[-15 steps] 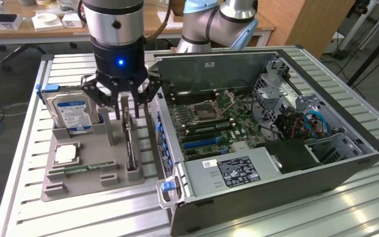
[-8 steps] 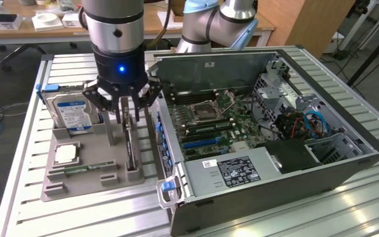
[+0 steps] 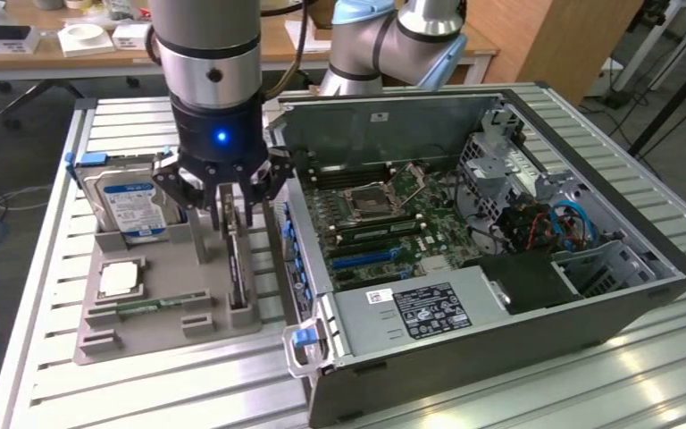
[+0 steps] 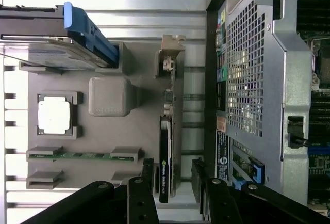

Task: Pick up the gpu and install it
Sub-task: 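Pick up the gpu and move the gpu toward the slot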

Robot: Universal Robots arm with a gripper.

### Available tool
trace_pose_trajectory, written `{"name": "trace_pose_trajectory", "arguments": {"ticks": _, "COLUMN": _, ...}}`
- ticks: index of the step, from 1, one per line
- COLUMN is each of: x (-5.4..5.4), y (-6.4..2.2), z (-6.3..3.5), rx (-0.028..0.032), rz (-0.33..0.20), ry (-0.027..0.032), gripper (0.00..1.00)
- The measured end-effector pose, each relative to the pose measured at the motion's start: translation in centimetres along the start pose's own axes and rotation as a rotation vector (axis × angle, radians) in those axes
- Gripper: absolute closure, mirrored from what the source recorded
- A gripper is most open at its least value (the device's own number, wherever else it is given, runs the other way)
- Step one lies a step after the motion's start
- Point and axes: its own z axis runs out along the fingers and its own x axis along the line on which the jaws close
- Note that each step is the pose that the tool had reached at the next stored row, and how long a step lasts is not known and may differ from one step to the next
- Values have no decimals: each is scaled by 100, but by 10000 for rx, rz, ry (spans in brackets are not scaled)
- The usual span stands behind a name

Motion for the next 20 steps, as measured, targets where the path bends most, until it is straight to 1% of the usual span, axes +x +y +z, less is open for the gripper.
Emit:
{"name": "trace_pose_trajectory", "arguments": {"ticks": 2, "x": 0, "y": -1, "z": 11, "rx": 3, "rz": 0, "ry": 0, "gripper": 57}}
{"name": "trace_pose_trajectory", "arguments": {"ticks": 4, "x": -1, "y": -2, "z": 14, "rx": 19, "rz": -2, "ry": 1, "gripper": 57}}
{"name": "trace_pose_trajectory", "arguments": {"ticks": 9, "x": 22, "y": -3, "z": 34, "rx": 18, "rz": -3, "ry": -2, "gripper": 57}}
{"name": "trace_pose_trajectory", "arguments": {"ticks": 20, "x": 26, "y": -11, "z": 207, "rx": 19, "rz": -1, "ry": -8, "gripper": 57}}
